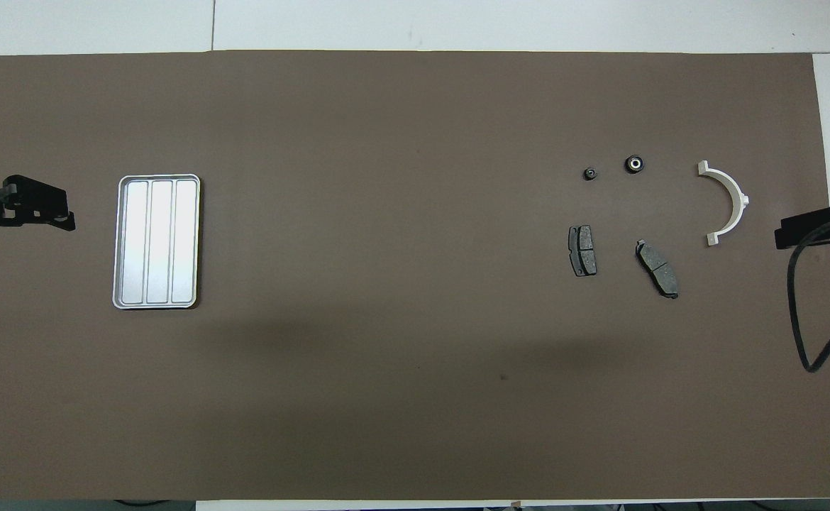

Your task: Pick bearing gear from pile to tray

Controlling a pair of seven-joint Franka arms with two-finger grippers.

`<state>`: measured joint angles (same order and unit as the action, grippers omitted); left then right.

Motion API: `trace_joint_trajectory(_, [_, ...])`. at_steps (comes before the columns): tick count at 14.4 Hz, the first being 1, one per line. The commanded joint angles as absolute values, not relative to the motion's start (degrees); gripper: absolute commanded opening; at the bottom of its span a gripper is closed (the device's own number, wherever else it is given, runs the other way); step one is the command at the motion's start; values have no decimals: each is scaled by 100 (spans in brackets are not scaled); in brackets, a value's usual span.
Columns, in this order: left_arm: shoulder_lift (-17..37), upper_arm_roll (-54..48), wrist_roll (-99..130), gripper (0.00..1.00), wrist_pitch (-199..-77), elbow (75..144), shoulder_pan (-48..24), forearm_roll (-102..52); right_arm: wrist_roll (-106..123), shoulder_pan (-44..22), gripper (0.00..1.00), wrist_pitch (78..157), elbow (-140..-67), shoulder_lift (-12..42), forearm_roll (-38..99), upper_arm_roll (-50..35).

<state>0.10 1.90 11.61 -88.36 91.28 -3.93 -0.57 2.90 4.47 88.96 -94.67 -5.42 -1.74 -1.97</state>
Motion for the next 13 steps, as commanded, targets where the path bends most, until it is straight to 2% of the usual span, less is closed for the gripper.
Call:
trace_joint_trajectory(1, [-114,211,1116,100,-8930,9246,-395,-35,475,519,100,8921,-9466,-571,-255,-255])
trace_joint_trajectory(13, [-114,211,1107,100,-8938,9264,-457,-35,501,510,100,8877,-9527,-659,-141,-264])
